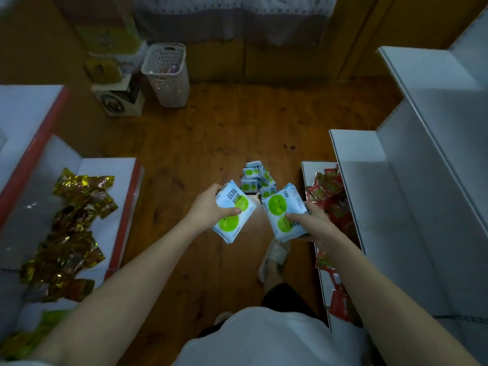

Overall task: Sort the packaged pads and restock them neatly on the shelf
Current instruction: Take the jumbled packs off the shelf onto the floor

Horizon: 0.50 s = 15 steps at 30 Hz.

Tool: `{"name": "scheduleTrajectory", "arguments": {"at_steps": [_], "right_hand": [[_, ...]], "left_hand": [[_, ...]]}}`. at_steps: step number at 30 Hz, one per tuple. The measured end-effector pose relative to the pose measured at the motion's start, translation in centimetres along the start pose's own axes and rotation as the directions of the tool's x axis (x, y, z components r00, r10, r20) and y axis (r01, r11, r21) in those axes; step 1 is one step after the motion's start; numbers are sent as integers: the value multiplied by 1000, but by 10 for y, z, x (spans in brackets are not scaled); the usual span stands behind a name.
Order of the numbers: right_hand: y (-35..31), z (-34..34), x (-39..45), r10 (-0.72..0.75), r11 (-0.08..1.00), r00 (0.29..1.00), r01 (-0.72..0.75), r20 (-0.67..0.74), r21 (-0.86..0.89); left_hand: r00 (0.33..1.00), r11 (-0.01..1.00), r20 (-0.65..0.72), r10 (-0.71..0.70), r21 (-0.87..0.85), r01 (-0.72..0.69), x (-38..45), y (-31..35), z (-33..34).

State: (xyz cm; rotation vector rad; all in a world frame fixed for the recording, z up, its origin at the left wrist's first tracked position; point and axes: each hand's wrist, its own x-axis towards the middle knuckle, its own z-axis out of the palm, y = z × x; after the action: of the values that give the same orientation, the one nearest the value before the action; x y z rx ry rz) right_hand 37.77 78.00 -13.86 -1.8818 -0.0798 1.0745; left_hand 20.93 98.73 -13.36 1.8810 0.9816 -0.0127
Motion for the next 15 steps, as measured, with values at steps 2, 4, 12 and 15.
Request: {"name": "scheduleTrajectory", "arguments": {"at_steps": [2, 4, 12, 15], "right_hand": [[-9, -1, 35, 8, 1000, 1000, -8, 15, -13], [-19, -1, 74, 12, 1000, 999, -11, 31, -7], [-42, -14, 263, 47, 956, 999, -48, -11, -288], [-39, -24, 325, 98, 925, 995, -85, 17, -371]], "left_hand": [[1000, 1000, 3, -6, -18, 6, 29, 6, 1], [1000, 999, 7, -19, -28, 19, 64, 11, 5], [976, 964, 76, -203, 188, 186, 237, 10, 42], [948, 918, 79, -308, 288, 274, 298, -3, 65]]}}
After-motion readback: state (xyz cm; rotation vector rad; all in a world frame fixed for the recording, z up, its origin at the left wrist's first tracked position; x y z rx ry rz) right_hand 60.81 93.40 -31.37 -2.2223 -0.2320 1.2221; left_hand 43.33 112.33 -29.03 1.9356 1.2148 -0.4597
